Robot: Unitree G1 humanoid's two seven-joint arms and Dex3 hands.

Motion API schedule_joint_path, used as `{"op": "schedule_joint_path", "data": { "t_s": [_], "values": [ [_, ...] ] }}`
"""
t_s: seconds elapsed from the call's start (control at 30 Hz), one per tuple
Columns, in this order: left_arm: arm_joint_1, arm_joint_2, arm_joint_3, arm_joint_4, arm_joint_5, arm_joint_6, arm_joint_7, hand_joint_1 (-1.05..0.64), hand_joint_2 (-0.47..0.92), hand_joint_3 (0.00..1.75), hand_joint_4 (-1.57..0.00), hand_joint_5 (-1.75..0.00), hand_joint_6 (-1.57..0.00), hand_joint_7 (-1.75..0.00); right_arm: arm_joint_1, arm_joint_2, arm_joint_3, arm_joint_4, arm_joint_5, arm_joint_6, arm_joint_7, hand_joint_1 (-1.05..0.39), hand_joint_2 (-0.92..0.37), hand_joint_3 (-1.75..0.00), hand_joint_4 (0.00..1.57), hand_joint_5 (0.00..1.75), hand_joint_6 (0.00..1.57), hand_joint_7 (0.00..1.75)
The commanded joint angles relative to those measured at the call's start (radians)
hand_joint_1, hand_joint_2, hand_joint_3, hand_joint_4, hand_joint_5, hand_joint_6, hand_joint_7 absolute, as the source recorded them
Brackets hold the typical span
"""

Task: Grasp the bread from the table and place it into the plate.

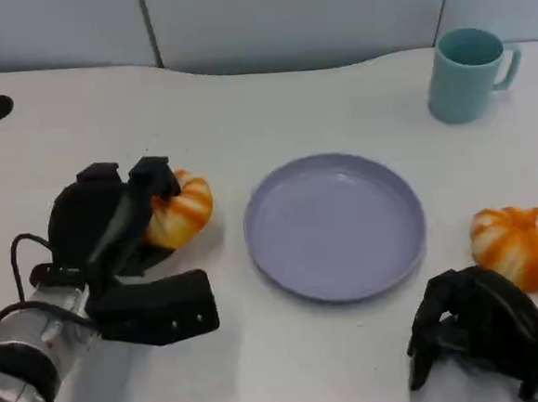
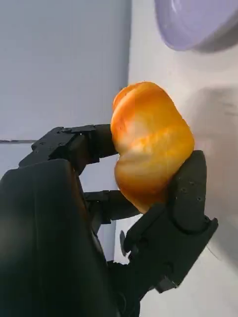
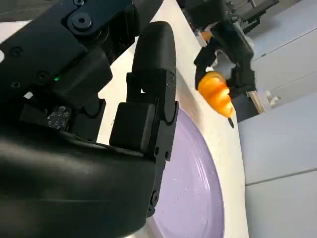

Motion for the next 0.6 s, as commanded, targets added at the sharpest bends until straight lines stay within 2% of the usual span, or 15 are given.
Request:
{"op": "schedule_joint_path", "data": {
  "t_s": [0.03,0.17,0.3,0.4,0.47,0.6],
  "values": [
    [-0.044,0.001,0.035,-0.039,-0.039,-0.069,-0.003,-0.15,0.54,1.05,-0.86,-1.75,-0.65,-1.75,0.007,-0.016,-0.001,0.008,-0.002,0.004,-0.003,-1.05,-0.54,0.0,1.57,0.62,1.57,0.41],
    [-0.071,-0.03,0.05,-0.084,-0.07,-0.116,-0.073,-0.15,0.53,1.06,-0.86,-1.75,-0.67,-1.75,0.007,-0.019,0.002,0.009,-0.008,0.0,-0.007,-1.05,-0.54,0.0,1.57,0.62,1.57,0.42],
    [-0.109,-0.056,0.038,-0.117,-0.068,-0.111,-0.167,-0.16,0.44,1.19,-0.88,-1.75,-0.69,-1.75,0.005,-0.023,0.0,0.011,-0.006,0.006,0.0,-1.05,-0.54,0.0,1.57,0.62,1.57,0.42],
    [-0.14,-0.071,0.031,-0.121,-0.068,-0.124,-0.237,-0.16,0.46,1.23,-0.9,-1.75,-0.7,-1.75,0.005,-0.025,-0.001,0.012,-0.003,0.01,0.003,-1.05,-0.53,0.0,1.57,0.62,1.57,0.42],
    [-0.156,-0.078,0.027,-0.122,-0.067,-0.121,-0.275,-0.22,0.55,1.14,-0.91,-1.75,-0.71,-1.75,0.005,-0.026,0.0,0.01,-0.004,0.012,0.002,-1.05,-0.53,0.0,1.57,0.62,1.57,0.42],
    [-0.195,-0.097,0.013,-0.116,-0.088,-0.184,-0.45,-0.24,0.56,1.13,-0.92,-1.75,-0.76,-1.75,0.005,-0.024,-0.001,0.011,-0.003,0.011,0.001,-1.05,-0.53,0.0,1.57,0.62,1.57,0.42]
  ]
}}
